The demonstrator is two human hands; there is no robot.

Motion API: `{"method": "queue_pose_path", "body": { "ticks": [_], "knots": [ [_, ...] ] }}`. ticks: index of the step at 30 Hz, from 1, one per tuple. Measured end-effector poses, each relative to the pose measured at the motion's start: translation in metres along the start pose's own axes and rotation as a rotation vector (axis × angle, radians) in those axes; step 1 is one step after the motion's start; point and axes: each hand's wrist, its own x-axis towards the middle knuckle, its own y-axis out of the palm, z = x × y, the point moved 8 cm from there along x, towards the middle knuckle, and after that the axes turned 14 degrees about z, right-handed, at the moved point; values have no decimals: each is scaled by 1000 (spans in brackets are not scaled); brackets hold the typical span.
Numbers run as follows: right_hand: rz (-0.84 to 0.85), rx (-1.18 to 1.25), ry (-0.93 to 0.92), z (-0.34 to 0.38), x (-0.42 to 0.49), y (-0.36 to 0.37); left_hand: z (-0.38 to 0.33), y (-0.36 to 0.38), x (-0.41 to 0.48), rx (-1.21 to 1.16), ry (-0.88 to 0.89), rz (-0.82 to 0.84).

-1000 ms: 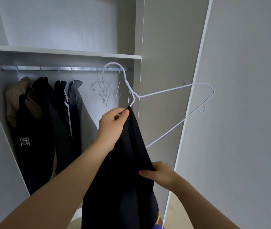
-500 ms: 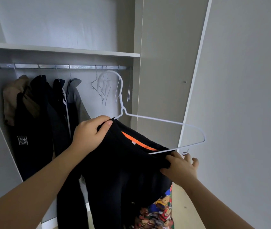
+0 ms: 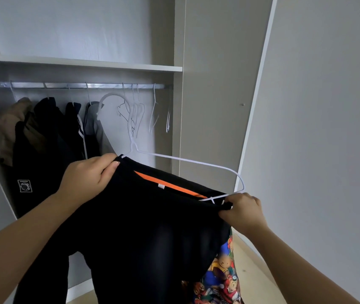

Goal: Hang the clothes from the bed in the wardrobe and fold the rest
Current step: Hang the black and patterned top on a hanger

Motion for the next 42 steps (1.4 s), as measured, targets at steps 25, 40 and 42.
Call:
{"method": "queue_pose_path", "body": {
  "ticks": [25, 40, 42],
  "knots": [
    [-219, 522, 30, -6, -4, -27, 5, 14, -12, -229, -201, 113],
    [-131, -364, 16, -1, -6, -24, 1, 18, -2, -123, -138, 141],
    [-115, -205, -18, -3, -4, -20, 11, 24, -5, -267, -263, 109]
  ]
}}
